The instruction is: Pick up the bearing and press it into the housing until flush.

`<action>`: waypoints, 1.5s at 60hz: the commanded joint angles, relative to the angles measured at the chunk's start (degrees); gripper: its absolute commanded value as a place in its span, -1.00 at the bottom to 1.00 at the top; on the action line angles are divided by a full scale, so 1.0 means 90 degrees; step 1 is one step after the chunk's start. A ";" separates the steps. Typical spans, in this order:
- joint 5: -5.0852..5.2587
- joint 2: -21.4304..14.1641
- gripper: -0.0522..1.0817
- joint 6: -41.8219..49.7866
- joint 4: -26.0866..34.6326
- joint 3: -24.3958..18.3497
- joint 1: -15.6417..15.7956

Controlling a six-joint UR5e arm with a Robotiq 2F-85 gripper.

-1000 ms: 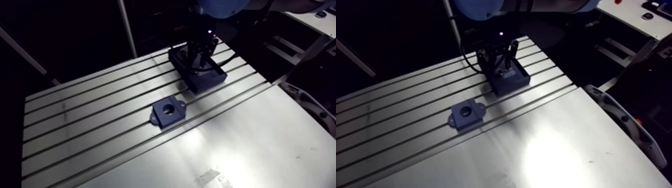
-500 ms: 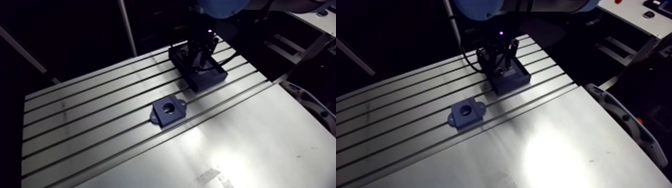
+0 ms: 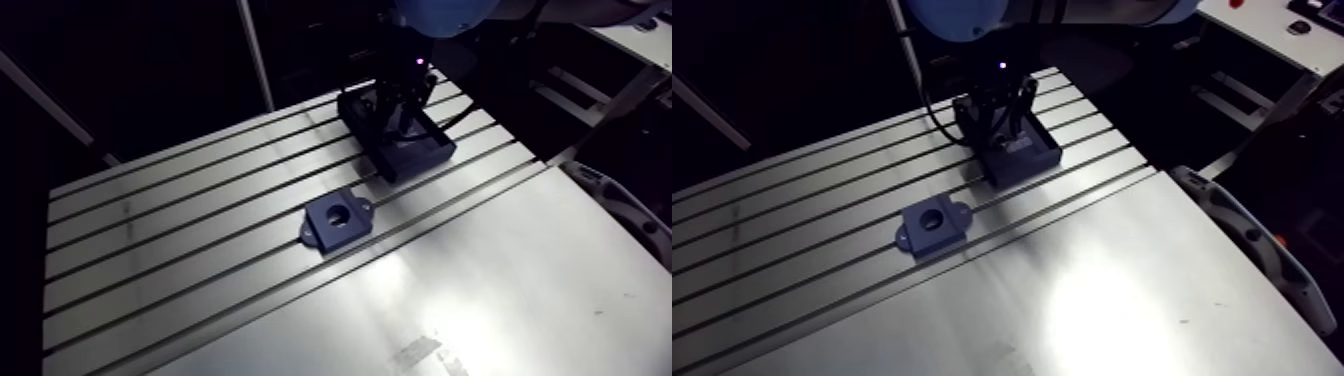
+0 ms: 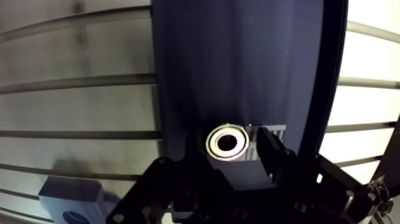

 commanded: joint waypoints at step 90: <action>-0.0039 -0.0005 0.16 -0.0003 -0.0002 -0.0024 0.0005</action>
